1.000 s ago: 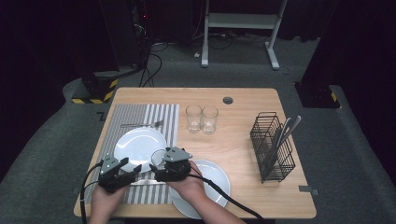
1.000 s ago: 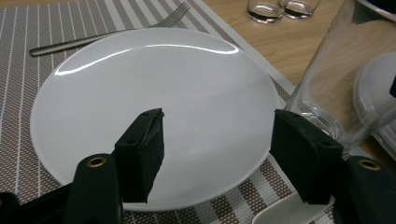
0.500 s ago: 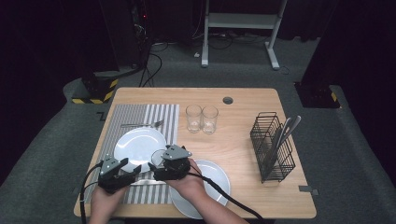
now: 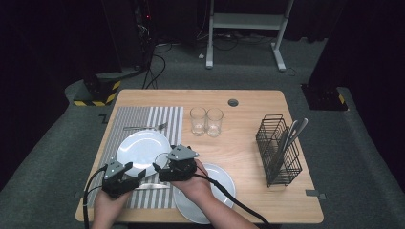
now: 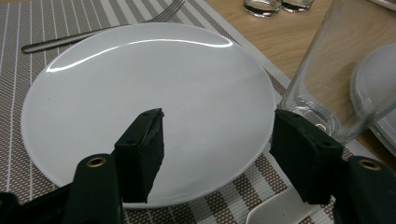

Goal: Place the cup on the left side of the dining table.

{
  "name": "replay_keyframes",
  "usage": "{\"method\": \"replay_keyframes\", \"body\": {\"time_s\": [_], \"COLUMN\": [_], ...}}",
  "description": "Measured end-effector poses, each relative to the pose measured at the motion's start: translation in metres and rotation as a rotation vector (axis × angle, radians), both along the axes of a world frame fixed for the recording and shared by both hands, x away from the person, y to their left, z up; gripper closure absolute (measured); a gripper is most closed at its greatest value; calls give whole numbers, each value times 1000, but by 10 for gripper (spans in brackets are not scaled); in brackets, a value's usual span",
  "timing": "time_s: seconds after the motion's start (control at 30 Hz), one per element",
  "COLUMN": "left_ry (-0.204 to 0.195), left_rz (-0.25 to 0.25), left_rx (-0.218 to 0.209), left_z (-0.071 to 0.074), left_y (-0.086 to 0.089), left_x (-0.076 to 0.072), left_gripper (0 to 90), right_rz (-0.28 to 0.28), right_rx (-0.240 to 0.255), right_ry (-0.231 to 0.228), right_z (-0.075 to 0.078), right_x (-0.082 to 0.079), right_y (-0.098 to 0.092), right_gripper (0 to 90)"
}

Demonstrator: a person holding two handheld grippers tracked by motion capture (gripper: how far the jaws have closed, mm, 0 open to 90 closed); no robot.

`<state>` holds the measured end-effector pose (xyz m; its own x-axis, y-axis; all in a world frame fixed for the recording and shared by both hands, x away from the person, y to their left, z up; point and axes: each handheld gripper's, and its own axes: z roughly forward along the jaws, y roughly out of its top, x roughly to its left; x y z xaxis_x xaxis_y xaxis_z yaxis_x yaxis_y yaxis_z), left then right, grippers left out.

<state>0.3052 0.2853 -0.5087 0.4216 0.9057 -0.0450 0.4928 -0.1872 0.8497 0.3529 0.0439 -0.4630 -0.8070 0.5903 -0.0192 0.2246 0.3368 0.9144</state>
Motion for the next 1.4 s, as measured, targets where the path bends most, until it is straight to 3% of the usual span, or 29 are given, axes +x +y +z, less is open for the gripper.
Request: {"method": "replay_keyframes", "body": {"time_s": [0.4,0.93,1.4], "left_ry": [6,-5,-1], "left_rz": [-16,-48,-64], "left_rx": [8,-5,-11], "left_z": [-1,-1,-2], "left_y": [-7,-13,-16], "left_x": [-1,-4,-5], "left_gripper": [349,350,350], "right_rz": [3,-28,-84], "right_rx": [17,22,19], "right_ry": [-19,-54,-75], "right_z": [11,19,23], "right_x": [-2,-1,3], "right_y": [-4,-14,-44], "right_gripper": [177,301,398]}}
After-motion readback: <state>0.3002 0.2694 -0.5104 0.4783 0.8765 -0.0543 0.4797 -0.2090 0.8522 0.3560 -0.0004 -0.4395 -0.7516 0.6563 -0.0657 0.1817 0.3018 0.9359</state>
